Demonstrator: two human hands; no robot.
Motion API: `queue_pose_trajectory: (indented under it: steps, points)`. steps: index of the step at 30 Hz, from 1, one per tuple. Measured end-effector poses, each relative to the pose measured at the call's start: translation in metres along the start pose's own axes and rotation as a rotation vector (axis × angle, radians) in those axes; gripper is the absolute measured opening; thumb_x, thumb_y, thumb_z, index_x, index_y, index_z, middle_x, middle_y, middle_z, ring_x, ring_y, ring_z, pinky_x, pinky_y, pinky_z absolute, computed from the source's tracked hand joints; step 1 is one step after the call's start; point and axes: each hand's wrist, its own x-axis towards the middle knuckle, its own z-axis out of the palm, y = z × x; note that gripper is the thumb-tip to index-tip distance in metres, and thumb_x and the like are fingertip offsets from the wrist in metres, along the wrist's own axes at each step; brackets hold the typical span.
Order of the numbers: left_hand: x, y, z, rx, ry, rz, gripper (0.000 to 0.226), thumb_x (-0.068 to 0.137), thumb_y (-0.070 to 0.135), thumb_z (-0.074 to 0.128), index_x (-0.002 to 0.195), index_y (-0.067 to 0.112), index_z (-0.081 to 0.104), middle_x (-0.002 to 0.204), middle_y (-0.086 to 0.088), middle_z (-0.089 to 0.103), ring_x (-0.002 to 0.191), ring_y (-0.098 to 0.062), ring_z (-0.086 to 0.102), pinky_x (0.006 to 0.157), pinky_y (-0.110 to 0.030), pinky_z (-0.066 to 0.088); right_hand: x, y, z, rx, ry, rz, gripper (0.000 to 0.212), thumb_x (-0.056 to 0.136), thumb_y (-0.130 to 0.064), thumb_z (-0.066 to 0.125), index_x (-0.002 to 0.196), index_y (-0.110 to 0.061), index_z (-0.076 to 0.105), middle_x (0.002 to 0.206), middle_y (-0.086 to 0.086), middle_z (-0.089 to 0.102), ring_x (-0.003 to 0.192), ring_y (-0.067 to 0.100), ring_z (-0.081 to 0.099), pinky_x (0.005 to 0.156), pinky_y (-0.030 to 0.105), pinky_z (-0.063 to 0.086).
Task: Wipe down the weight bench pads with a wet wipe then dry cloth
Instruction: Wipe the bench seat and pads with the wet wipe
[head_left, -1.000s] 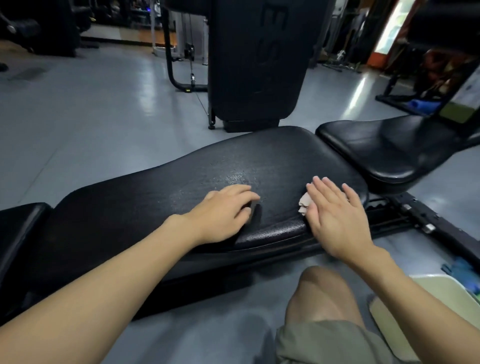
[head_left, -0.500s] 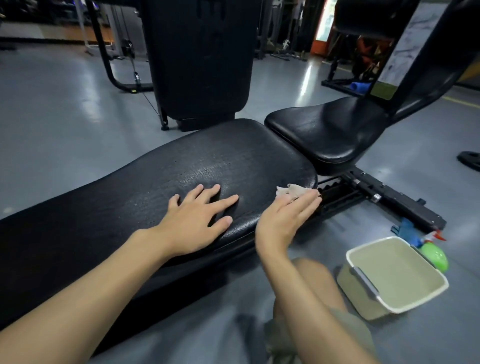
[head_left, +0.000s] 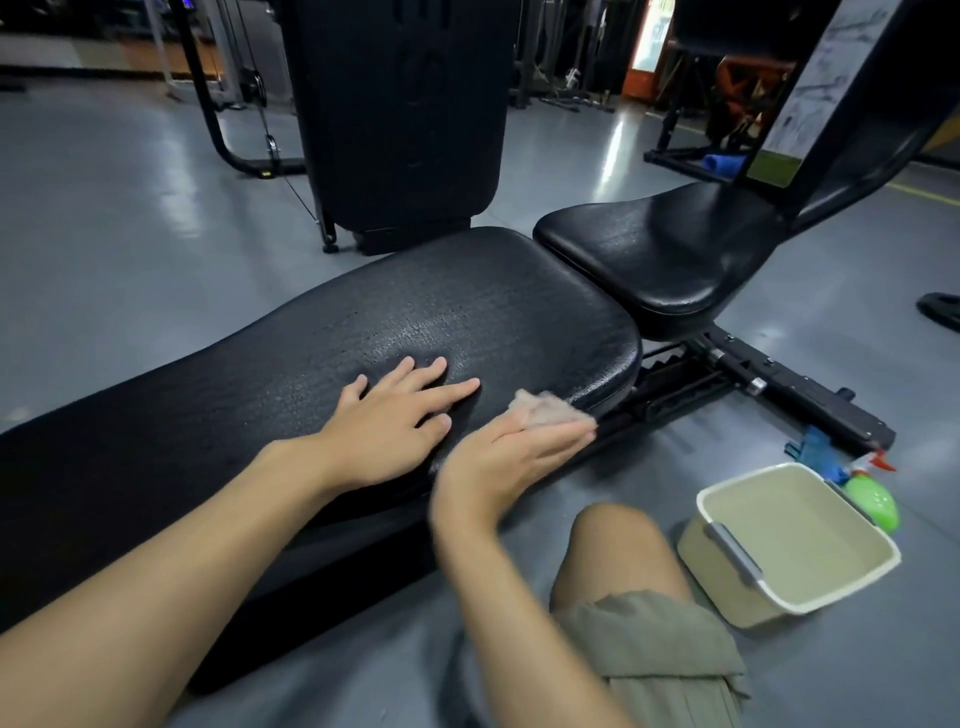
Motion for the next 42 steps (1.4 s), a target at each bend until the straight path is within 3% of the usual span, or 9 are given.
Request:
queue_pose_trajectory:
  steps: [6, 11, 18, 22, 26, 29, 35, 38, 42]
  points:
    - [-0.042, -0.049, -0.001, 0.049, 0.063, -0.056, 0.047, 0.100, 0.049, 0.029, 0.145, 0.059, 0.020, 0.161, 0.020, 0.005, 0.150, -0.008, -0.001, 0.121, -0.048, 0.005, -0.004, 0.007, -0.002, 0.039, -0.112, 0.090, 0.070, 0.100, -0.021, 0.034, 0.149, 0.013, -0.003, 0.160, 0.030, 0.000, 0.150, 0.036, 0.005, 0.123, 0.034, 0.006]
    - [-0.052, -0.065, 0.007, -0.106, 0.048, -0.050, 0.045, 0.104, 0.041, 0.032, 0.144, 0.058, 0.022, 0.161, 0.020, 0.001, 0.148, -0.002, -0.008, 0.121, -0.041, -0.005, -0.016, -0.007, -0.001, 0.120, -0.003, 0.052, 0.073, 0.093, -0.034, 0.029, 0.143, 0.018, 0.019, 0.150, 0.036, 0.025, 0.139, 0.044, 0.028, 0.116, 0.048, 0.023]
    - [-0.066, -0.064, -0.019, -0.603, 0.161, -0.053, 0.039, 0.102, 0.009, 0.044, 0.130, 0.032, 0.056, 0.144, 0.009, 0.050, 0.129, 0.010, 0.040, 0.113, -0.012, 0.023, -0.137, 0.008, -0.003, -0.119, -0.334, 0.136, 0.079, 0.090, -0.020, 0.042, 0.143, 0.024, 0.003, 0.152, 0.044, 0.007, 0.144, 0.052, 0.017, 0.115, 0.011, -0.002]
    - [-0.111, -0.057, -0.011, -0.479, 0.307, 0.099, 0.056, 0.094, -0.008, 0.046, 0.131, 0.033, 0.054, 0.138, 0.012, 0.055, 0.128, 0.008, 0.045, 0.110, -0.014, 0.029, -0.121, 0.010, -0.030, -0.200, -0.630, 0.130, 0.087, 0.083, -0.030, 0.026, 0.147, 0.014, -0.014, 0.157, 0.032, -0.017, 0.150, 0.033, -0.007, 0.112, 0.014, -0.005]
    - [-0.122, -0.046, 0.019, -0.132, 0.256, 0.327, 0.058, 0.096, 0.008, 0.051, 0.150, 0.020, 0.035, 0.158, 0.005, 0.030, 0.147, -0.006, 0.021, 0.119, -0.029, 0.021, -0.083, 0.008, -0.070, -0.335, -0.840, 0.056, 0.067, 0.090, -0.002, 0.038, 0.154, 0.002, 0.018, 0.162, 0.018, 0.013, 0.148, 0.026, 0.019, 0.116, 0.025, 0.013]
    - [-0.114, -0.040, 0.040, 0.227, 0.264, 0.380, 0.071, 0.093, 0.042, 0.054, 0.154, 0.019, 0.026, 0.162, 0.004, 0.021, 0.150, -0.012, 0.013, 0.120, -0.042, 0.018, -0.055, 0.011, -0.082, -0.316, -0.850, 0.003, 0.066, 0.071, -0.016, 0.033, 0.131, -0.003, 0.059, 0.131, 0.019, 0.056, 0.117, 0.024, 0.057, 0.109, 0.038, 0.040]
    - [-0.078, -0.035, 0.067, 0.477, 0.509, 0.310, 0.063, 0.098, 0.048, 0.047, 0.148, 0.010, 0.039, 0.157, -0.004, 0.035, 0.144, -0.020, 0.035, 0.110, -0.045, 0.036, -0.001, -0.036, -0.085, -0.330, -0.722, -0.523, 0.039, 0.074, -0.007, 0.039, 0.089, -0.011, 0.074, 0.100, 0.005, 0.066, 0.098, 0.020, 0.061, 0.092, 0.024, 0.043]
    - [-0.084, -0.056, 0.061, 0.495, 0.497, 0.299, 0.061, 0.100, 0.049, 0.043, 0.147, 0.009, 0.042, 0.155, -0.004, 0.038, 0.143, -0.019, 0.036, 0.112, -0.040, 0.037, 0.017, -0.048, -0.050, -0.400, -0.918, -0.791, 0.043, 0.079, -0.015, 0.036, 0.104, -0.010, 0.071, 0.114, 0.005, 0.063, 0.108, 0.025, 0.060, 0.098, 0.045, 0.046]
    - [-0.125, -0.103, 0.051, 0.487, 0.386, 0.130, 0.064, 0.097, 0.049, 0.036, 0.148, 0.012, 0.038, 0.158, -0.001, 0.031, 0.147, -0.018, 0.026, 0.114, -0.044, 0.032, 0.015, -0.051, 0.000, -0.597, -1.255, -0.987, 0.036, 0.097, -0.015, 0.043, 0.127, -0.014, 0.063, 0.135, 0.002, 0.057, 0.126, 0.023, 0.052, 0.110, 0.039, 0.036]
